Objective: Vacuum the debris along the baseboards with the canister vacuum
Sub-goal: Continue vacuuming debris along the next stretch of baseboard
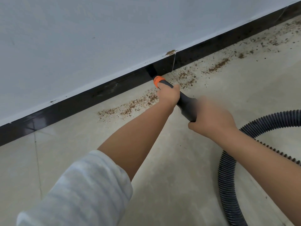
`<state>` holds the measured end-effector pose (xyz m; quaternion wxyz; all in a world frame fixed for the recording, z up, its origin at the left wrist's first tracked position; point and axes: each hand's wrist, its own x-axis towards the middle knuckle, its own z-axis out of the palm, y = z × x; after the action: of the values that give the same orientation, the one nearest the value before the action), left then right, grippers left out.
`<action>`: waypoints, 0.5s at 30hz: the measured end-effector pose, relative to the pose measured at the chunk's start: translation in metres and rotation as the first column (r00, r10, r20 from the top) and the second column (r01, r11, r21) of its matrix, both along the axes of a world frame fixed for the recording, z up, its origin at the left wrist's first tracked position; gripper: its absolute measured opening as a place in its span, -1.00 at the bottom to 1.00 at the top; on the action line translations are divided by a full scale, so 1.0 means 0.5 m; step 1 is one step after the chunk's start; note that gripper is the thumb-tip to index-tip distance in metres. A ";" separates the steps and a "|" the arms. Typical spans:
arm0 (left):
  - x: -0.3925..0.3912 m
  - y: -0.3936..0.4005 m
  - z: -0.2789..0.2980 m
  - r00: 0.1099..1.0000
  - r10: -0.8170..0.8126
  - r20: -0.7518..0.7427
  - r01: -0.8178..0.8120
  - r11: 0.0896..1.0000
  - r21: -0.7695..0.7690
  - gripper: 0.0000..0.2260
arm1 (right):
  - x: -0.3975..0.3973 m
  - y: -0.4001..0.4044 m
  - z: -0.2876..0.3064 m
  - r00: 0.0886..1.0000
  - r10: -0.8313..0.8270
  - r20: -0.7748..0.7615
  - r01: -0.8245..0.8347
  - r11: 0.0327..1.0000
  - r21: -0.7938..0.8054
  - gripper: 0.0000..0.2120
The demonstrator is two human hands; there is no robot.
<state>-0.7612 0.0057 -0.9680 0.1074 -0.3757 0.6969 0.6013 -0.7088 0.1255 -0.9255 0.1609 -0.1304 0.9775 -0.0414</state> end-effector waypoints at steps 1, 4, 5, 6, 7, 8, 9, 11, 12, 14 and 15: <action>0.008 -0.004 0.005 0.999 0.040 0.004 -0.040 0.999 -0.003 -0.47 | 0.001 -0.003 0.004 1.000 0.020 -0.008 -0.020 1.000 -0.007 -0.58; 0.049 -0.029 0.012 0.987 0.160 0.024 -0.160 0.987 -0.018 -0.47 | 0.016 -0.026 0.014 0.995 0.096 -0.002 -0.096 0.995 -0.020 -0.57; 0.069 -0.042 0.010 0.980 0.195 0.038 -0.194 0.981 -0.024 -0.47 | 0.026 -0.036 0.014 0.992 0.123 0.007 -0.123 0.992 -0.023 -0.58; 0.091 -0.057 0.011 0.972 0.230 0.051 -0.229 0.973 -0.031 -0.47 | 0.037 -0.049 0.014 0.988 0.152 0.015 -0.152 0.988 -0.027 -0.58; 0.113 -0.074 0.014 0.961 0.270 0.059 -0.268 0.963 -0.037 -0.47 | 0.049 -0.064 0.013 0.983 0.185 0.022 -0.184 0.982 -0.035 -0.58; 0.135 -0.093 0.019 0.948 0.312 0.060 -0.310 0.950 -0.041 -0.47 | 0.062 -0.081 0.013 0.975 0.219 0.028 -0.218 0.975 -0.044 -0.58; 0.155 -0.114 0.026 0.935 0.349 0.061 -0.347 0.937 -0.047 -0.47 | 0.074 -0.100 0.014 0.967 0.253 0.032 -0.251 0.966 -0.056 -0.59; 0.198 -0.161 0.041 0.915 0.401 0.048 -0.397 0.915 -0.069 -0.48 | 0.099 -0.148 0.020 0.950 0.311 0.031 -0.308 0.948 -0.083 -0.59; 0.219 -0.186 0.049 0.906 0.421 0.036 -0.417 0.905 -0.085 -0.49 | 0.112 -0.173 0.023 0.942 0.334 0.027 -0.330 0.939 -0.094 -0.59; 0.264 -0.238 0.058 0.883 0.467 0.035 -0.462 0.881 -0.105 -0.49 | 0.139 -0.225 0.025 0.920 0.392 0.027 -0.388 0.917 -0.092 -0.59; 0.287 -0.264 0.060 0.873 0.486 0.042 -0.480 0.870 -0.112 -0.48 | 0.154 -0.251 0.026 0.904 0.427 0.028 -0.424 0.902 -0.082 -0.59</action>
<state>-0.6179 -0.1263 -0.9377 -0.0409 -0.5631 0.6054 0.5610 -0.6316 0.0000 -0.9125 0.1832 -0.3455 0.9193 -0.0445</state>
